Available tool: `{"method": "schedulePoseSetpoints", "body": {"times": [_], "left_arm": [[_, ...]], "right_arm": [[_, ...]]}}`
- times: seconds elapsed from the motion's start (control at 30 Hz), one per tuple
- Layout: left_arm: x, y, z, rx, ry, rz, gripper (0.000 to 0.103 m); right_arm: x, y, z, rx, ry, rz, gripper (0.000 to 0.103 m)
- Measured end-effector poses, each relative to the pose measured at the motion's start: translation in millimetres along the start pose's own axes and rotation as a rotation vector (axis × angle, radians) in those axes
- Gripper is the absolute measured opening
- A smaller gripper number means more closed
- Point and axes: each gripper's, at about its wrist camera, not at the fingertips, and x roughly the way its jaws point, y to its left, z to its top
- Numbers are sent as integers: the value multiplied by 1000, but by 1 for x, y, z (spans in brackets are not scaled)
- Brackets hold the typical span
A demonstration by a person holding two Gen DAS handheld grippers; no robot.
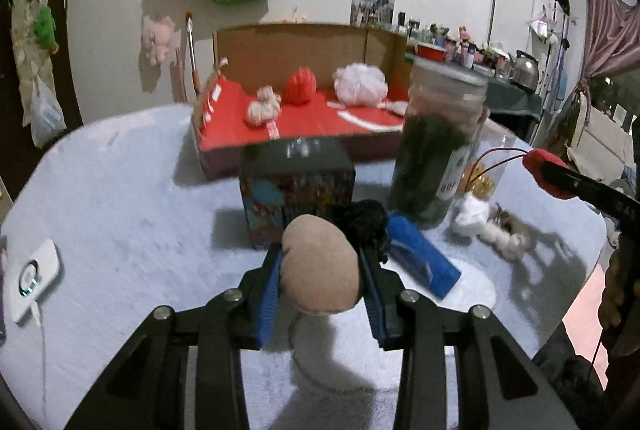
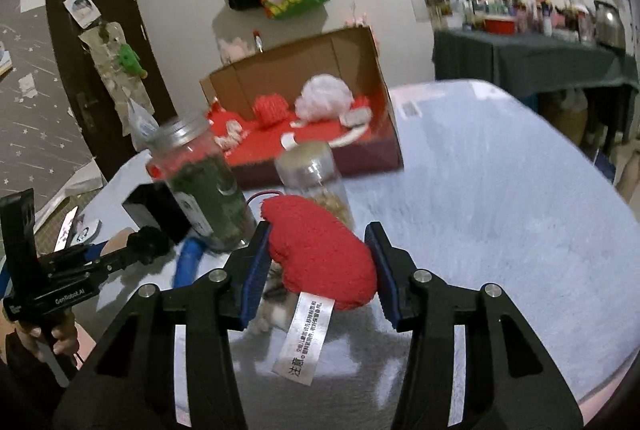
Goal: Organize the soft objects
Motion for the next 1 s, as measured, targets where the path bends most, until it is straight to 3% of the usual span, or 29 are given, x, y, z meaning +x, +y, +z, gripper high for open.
{"method": "schedulePoseSetpoints", "body": {"times": [0.17, 0.3, 0.43, 0.6, 0.7, 0.77, 1.0], "left_arm": [[-4, 2, 9, -8, -17, -29, 39], [15, -4, 0, -23, 54, -102, 43], [31, -8, -19, -8, 118, -76, 49], [21, -4, -24, 17, 84, -54, 69], [17, 0, -27, 30, 75, -35, 75], [18, 3, -29, 34, 82, -32, 76], [17, -2, -33, 76, 79, -29, 77]], "right_arm": [[-8, 10, 9, -35, -46, -10, 45], [-3, 12, 7, -33, -30, 7, 46], [9, 11, -6, -32, 19, -5, 46], [17, 9, -23, -29, 71, -19, 48], [22, 11, -31, -38, 100, -2, 53], [24, 13, -35, -47, 102, -5, 59], [24, 10, -39, -53, 104, -20, 59]]}}
